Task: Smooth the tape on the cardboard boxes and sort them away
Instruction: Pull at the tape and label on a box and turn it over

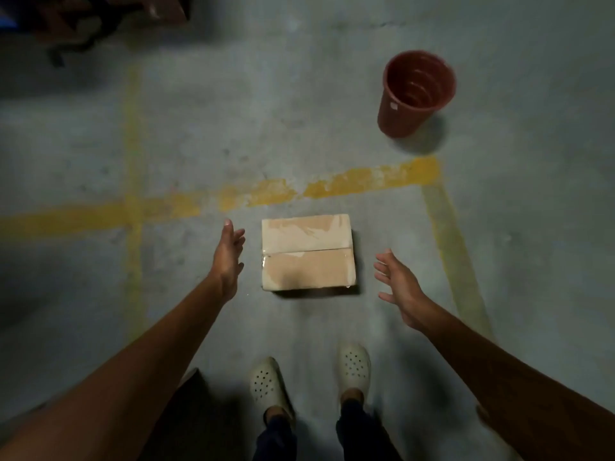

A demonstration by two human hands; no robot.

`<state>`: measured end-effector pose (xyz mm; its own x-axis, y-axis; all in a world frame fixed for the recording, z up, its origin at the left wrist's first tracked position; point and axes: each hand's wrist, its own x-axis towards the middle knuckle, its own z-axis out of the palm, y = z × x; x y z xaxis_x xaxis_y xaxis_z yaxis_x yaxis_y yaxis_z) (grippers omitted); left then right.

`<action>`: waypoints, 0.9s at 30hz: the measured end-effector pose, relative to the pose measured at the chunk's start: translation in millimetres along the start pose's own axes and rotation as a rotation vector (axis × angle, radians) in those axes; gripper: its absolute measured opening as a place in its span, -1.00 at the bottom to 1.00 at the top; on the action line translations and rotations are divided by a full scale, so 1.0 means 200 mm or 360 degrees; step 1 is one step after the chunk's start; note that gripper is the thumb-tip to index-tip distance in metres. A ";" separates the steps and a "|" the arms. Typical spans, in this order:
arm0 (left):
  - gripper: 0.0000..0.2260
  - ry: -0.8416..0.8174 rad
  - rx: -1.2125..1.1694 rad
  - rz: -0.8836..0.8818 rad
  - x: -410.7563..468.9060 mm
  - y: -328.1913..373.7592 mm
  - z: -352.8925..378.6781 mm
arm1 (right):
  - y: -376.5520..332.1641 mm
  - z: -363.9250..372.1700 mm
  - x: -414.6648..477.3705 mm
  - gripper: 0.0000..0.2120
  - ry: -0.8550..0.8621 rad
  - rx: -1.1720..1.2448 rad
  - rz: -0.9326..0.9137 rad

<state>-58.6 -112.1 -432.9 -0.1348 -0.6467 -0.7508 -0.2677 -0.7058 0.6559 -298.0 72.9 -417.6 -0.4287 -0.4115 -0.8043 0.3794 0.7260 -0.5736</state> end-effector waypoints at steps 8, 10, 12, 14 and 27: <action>-0.78 0.0194 0.0304 -0.0128 0.72 -0.68 0.08 | 0.51 0.16 0.80 -0.68 -0.0031 -0.0101 0.0115; -0.75 0.0254 0.0378 -0.0169 0.83 -0.83 0.07 | 0.61 0.19 0.94 -0.70 -0.0010 -0.0292 0.0060; -0.80 0.0270 0.0392 -0.0236 0.89 -0.93 0.09 | 0.70 0.20 1.06 -0.47 0.0077 -0.0425 0.0108; -0.96 0.0239 0.0355 -0.0355 0.91 -0.99 0.12 | 0.76 0.22 1.15 -0.43 0.0114 -0.0394 0.0231; -0.61 0.0340 -0.0007 -0.0040 0.48 -0.48 0.10 | 0.23 0.16 0.77 -0.81 0.0196 -0.0287 -0.0021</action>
<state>-65.2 -99.6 -569.7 0.0771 -0.6752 -0.7336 -0.2641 -0.7234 0.6380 -319.5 24.6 -572.3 -0.5337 -0.3595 -0.7655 0.2247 0.8123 -0.5381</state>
